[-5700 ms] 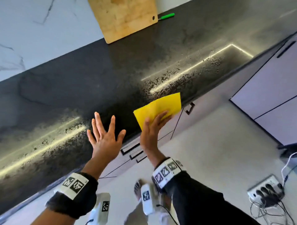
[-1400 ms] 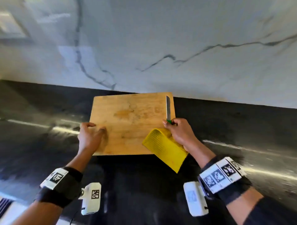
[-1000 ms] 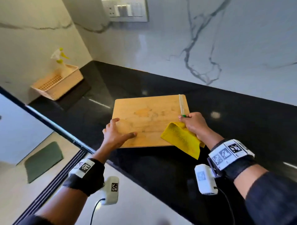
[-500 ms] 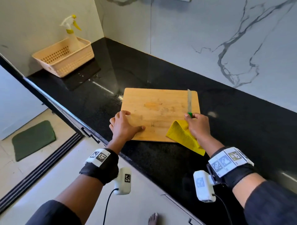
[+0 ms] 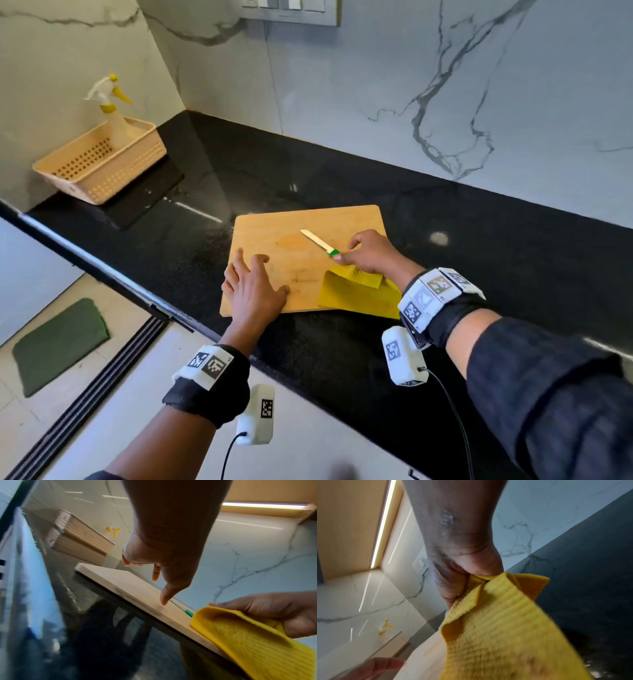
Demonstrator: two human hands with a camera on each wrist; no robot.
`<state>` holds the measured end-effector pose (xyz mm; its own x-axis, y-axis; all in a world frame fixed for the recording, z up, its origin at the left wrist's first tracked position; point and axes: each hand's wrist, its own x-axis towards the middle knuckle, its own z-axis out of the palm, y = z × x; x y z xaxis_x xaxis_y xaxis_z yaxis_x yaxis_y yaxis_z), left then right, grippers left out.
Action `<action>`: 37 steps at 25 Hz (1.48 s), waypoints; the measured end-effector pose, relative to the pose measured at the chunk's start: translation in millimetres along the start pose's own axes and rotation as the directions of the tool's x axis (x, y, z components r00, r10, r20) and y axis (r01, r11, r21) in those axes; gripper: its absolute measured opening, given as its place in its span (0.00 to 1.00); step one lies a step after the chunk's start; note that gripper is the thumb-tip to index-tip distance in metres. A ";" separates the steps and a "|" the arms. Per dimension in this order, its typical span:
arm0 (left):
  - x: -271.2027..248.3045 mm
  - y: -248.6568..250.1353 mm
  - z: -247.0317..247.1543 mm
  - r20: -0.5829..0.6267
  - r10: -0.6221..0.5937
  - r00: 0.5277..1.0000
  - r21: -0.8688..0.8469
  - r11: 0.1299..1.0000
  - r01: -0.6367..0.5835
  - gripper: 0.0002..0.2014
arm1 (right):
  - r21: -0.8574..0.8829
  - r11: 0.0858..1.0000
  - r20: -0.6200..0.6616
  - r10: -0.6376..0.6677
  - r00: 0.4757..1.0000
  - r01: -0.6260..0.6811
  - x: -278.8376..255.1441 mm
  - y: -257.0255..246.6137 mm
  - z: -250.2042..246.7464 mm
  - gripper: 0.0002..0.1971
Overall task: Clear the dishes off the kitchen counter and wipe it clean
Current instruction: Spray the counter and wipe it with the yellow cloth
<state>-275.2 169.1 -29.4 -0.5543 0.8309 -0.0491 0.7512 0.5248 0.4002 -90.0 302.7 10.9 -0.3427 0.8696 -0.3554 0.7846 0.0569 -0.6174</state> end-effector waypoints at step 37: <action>-78.4 463.6 203.5 0.630 0.447 0.635 0.095 0.767 -0.634 0.82 | -0.354 0.935 0.023 0.003 1.000 0.006 -88.4 426.1 -256.9 0.26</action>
<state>189.5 384.9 -26.3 0.2093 0.8791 -0.4283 0.9620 -0.1067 0.2512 407.3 376.1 -40.5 -0.3523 0.8584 -0.3728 0.9148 0.2317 -0.3309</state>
